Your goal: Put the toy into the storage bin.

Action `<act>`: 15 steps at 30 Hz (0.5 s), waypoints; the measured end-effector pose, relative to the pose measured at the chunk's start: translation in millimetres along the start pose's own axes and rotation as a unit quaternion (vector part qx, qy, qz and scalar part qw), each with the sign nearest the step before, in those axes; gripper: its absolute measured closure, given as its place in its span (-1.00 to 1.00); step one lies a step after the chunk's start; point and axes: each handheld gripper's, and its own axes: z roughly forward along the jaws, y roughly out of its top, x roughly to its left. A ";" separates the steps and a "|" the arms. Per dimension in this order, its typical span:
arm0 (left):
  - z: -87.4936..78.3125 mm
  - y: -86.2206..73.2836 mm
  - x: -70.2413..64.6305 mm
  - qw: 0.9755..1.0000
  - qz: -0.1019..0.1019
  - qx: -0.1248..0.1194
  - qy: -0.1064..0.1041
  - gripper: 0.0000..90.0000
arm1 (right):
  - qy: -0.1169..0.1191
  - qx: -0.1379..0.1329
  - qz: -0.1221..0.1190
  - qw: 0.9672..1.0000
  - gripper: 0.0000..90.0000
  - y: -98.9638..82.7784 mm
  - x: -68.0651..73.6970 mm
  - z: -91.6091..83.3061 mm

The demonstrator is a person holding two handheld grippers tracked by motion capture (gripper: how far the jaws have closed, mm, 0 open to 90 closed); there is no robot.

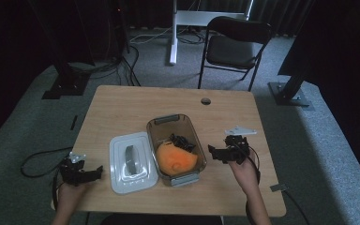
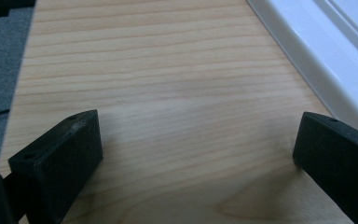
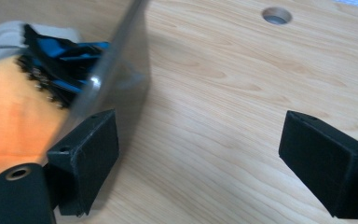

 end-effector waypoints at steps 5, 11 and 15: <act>-3.0 3.7 -9.6 1.000 0.015 0.008 0.008 -0.96 | -0.012 0.002 0.008 1.000 -0.74 -8.8 -10.6 -0.1; -12.0 8.4 -15.4 1.000 0.009 -0.006 -0.003 -0.96 | -0.015 0.006 0.023 1.000 -0.74 -21.7 -20.8 4.4; -18.8 12.0 -22.3 0.999 0.006 -0.017 -0.030 -0.96 | -0.016 0.010 0.029 0.999 -0.74 -31.1 -25.8 10.0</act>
